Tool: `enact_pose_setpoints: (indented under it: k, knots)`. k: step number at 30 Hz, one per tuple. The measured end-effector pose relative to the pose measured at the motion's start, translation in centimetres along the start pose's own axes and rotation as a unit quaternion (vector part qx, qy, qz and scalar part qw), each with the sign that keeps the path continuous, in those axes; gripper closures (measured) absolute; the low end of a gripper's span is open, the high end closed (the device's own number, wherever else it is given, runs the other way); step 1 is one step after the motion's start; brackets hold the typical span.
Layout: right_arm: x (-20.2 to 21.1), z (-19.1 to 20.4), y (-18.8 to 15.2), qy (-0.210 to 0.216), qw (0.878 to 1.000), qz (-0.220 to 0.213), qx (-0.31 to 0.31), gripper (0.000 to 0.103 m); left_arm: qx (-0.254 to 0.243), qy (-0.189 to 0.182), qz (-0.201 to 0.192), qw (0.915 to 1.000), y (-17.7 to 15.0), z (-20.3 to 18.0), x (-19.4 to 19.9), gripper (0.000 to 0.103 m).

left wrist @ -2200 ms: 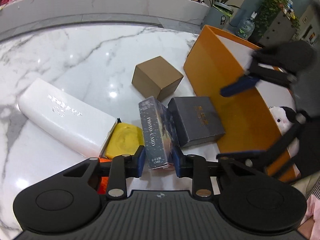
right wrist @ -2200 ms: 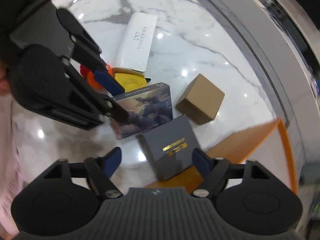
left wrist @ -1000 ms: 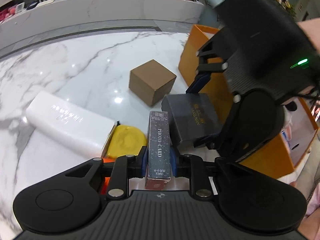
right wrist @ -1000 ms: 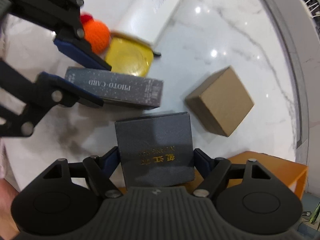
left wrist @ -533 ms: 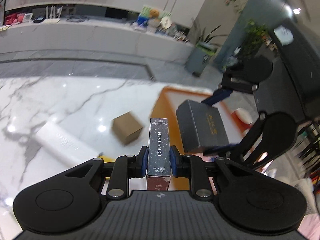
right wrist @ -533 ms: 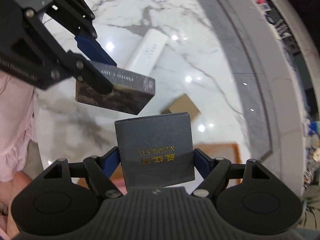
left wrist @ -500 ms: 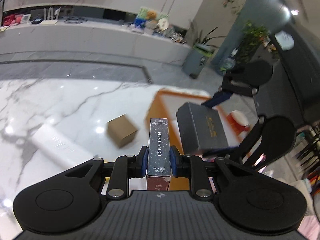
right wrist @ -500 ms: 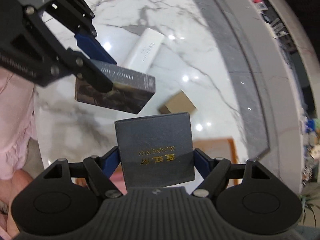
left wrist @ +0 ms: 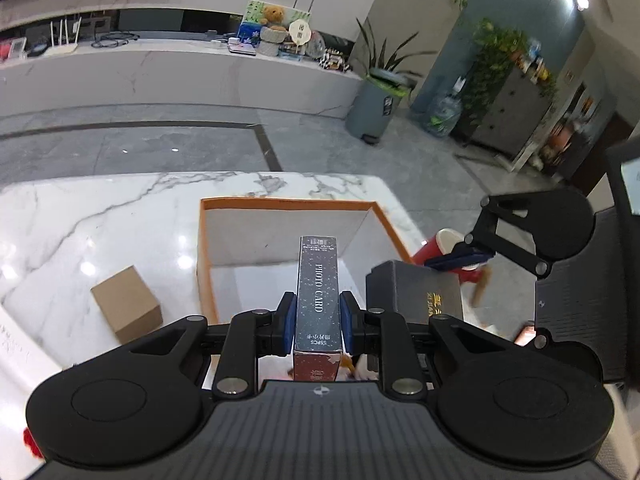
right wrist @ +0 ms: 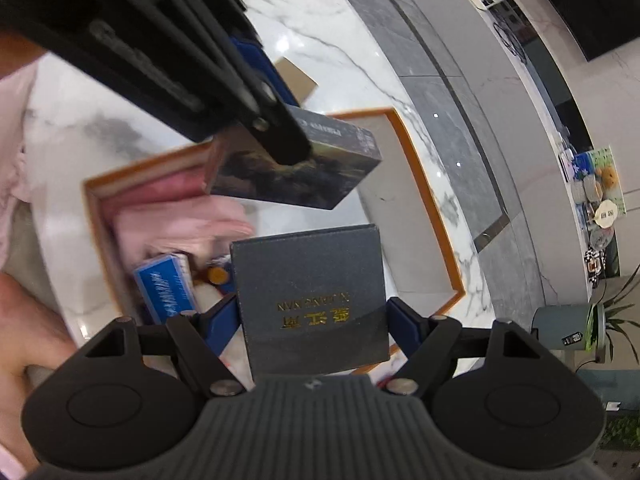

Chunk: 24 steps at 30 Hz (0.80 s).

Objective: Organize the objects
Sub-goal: 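Carry the photo card box and black gift box over the orange shoebox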

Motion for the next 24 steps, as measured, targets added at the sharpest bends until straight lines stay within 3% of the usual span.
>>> enact_pose_setpoints:
  k: [4, 8, 12, 15, 19, 24]
  knots:
    - [-2.7, -0.7, -0.7, -0.013, 1.0, -0.003, -0.002, 0.025, -0.041, 0.031, 0.017, 0.9985, -0.6, -1.6, -1.8, 0.078]
    - [-5.2, -1.4, -1.0, -0.016, 1.0, 0.0, 0.009, 0.025, -0.068, 0.03, 0.048, 0.9961, -1.2, -1.7, -3.1, 0.078]
    - [-6.6, -1.9, -2.0, -0.011, 1.0, -0.005, 0.004, 0.025, -0.17, 0.017, 0.074, 0.9825, -1.6, -2.4, -4.8, 0.078]
    - [-7.1, -2.1, -2.4, -0.002, 1.0, -0.011, 0.001, 0.024, -0.262, 0.014, 0.1, 0.9597, -1.6, -2.8, -5.8, 0.078]
    - [-7.8, -2.3, -2.5, 0.022, 0.999, -0.023, -0.026, 0.024, -0.345, 0.003, 0.134, 0.929, -1.8, -3.1, -7.1, 0.078]
    - [-8.2, -3.0, -2.3, 0.025, 0.998, -0.03, -0.044, 0.024, -0.473, -0.005, 0.16, 0.8666, -3.4, -3.6, -8.6, 0.078]
Point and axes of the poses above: each gripper's, at about its wrist camera, not at the fingertips, and x roughly against the way its jaws point, z to its left, y to its top, the point moved 2 cm from there along -x, roughly the way its jaws point
